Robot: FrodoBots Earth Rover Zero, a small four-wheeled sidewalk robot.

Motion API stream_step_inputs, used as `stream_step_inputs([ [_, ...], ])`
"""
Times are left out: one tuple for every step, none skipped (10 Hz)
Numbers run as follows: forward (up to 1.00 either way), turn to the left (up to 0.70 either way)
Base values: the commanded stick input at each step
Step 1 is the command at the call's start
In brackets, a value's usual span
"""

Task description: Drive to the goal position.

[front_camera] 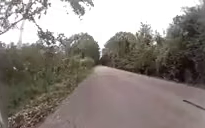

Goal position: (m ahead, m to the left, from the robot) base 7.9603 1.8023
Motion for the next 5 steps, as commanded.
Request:
stream_step_inputs([
  [0.70,0.00],
  [0.70,0.00],
  [0.70,0.00],
  [0.70,0.00],
  [0.70,0.00],
])
